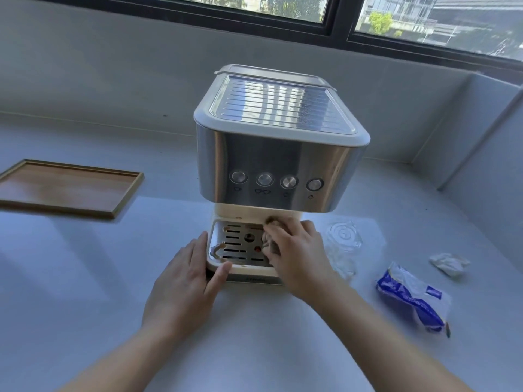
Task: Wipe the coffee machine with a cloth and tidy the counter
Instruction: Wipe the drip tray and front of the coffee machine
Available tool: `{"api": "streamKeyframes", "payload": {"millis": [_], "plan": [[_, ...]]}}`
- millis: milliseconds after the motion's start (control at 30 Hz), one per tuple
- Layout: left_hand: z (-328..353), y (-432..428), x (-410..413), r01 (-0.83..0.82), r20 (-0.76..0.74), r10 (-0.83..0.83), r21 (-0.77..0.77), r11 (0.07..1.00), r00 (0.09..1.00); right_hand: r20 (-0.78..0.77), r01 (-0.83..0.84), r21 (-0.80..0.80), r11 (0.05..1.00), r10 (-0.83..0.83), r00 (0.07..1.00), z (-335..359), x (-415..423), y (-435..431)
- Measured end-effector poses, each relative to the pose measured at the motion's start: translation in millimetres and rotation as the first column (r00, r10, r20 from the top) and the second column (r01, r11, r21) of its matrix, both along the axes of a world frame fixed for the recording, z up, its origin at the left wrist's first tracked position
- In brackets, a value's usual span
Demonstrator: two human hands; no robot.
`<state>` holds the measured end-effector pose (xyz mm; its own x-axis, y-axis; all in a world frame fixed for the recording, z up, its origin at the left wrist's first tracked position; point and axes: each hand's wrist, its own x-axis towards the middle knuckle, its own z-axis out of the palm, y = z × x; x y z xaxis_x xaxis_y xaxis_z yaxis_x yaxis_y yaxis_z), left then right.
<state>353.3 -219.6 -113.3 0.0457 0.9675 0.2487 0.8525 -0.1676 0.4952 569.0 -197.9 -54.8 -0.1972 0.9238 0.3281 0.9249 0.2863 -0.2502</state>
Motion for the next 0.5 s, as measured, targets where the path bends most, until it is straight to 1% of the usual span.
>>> {"api": "streamKeyframes", "payload": {"millis": [67, 133, 167, 267, 300, 333, 433, 467, 500], "plan": [[0.4, -0.4, -0.3, 0.000, -0.007, 0.000, 0.003, 1.000, 1.000, 0.033, -0.096, 0.053, 0.994, 0.094, 0.995, -8.2, -11.7, -12.8], [0.7, -0.3, -0.7, 0.004, -0.005, -0.004, 0.006, 1.000, 1.000, 0.037, -0.116, 0.071, 0.991, 0.113, 0.993, -7.1, 2.8, -15.0], [0.5, -0.1, -0.7, 0.006, -0.002, -0.006, 0.008, 1.000, 1.000, 0.039, -0.083, 0.078, 0.993, 0.081, 0.996, -5.3, 14.4, -11.2], [0.1, 0.7, -0.9, 0.007, 0.001, -0.007, 0.015, 1.000, 1.000, -0.021, 0.110, 0.042, 0.993, -0.109, 0.994, 2.8, 32.0, 1.5], [-0.2, 0.8, -0.8, 0.006, 0.001, -0.006, 0.019, 1.000, 1.000, -0.023, 0.123, 0.037, 0.992, -0.123, 0.992, 3.5, 27.6, 2.0], [-0.4, 0.8, -0.7, 0.007, 0.001, -0.007, 0.022, 1.000, 1.000, -0.002, 0.088, 0.047, 0.995, -0.088, 0.996, 2.7, 20.7, 0.1], [-1.1, 0.0, -0.8, 0.002, 0.000, -0.002, 0.019, 1.000, 1.000, 0.054, -0.132, 0.034, 0.991, 0.130, 0.990, 0.8, 13.6, -9.2], [-1.0, 0.0, -0.7, -0.001, -0.002, 0.001, 0.018, 1.000, 1.000, 0.050, -0.142, 0.030, 0.989, 0.141, 0.989, 2.4, 17.7, -6.9], [-0.7, 0.0, -0.5, 0.000, -0.003, 0.000, 0.017, 1.000, 1.000, 0.031, -0.103, 0.036, 0.994, 0.102, 0.994, 4.4, 22.8, -2.6]]}}
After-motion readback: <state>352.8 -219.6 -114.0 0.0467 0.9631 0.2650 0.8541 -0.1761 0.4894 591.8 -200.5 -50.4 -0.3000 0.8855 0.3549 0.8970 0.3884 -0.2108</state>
